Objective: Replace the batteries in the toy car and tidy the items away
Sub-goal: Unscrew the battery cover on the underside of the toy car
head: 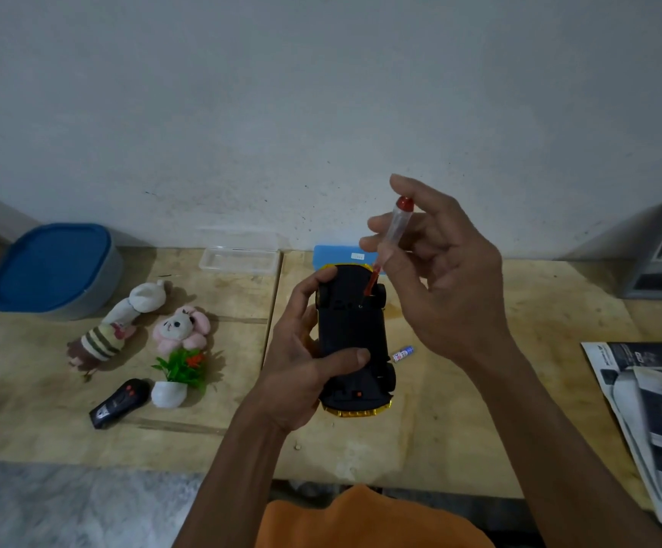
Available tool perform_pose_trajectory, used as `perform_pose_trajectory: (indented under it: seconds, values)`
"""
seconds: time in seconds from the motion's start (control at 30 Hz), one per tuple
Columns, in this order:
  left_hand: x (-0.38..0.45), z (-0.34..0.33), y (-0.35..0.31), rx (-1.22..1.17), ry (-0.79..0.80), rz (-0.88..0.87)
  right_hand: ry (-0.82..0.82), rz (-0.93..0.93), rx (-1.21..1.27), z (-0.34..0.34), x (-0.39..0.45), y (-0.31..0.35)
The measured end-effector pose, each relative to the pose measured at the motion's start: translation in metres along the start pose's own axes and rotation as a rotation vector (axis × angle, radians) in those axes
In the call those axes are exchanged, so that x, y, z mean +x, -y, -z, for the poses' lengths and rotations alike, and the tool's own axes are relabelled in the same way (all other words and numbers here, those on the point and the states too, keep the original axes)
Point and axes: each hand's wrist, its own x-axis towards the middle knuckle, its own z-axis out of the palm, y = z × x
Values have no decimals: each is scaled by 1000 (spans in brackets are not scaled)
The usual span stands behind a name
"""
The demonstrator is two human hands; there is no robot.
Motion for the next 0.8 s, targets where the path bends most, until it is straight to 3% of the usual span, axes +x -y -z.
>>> perform_pose_trajectory:
  seconds: [0.17, 0.67, 0.8]
  values:
    - [2, 0, -1, 3, 9, 1, -84, 1, -11, -2, 1, -1]
    - [4, -1, -3, -20, 25, 9, 33, -13, -4, 1, 5, -1]
    - [5, 1, -2, -23, 27, 6, -27, 5, 120, 2, 10, 5]
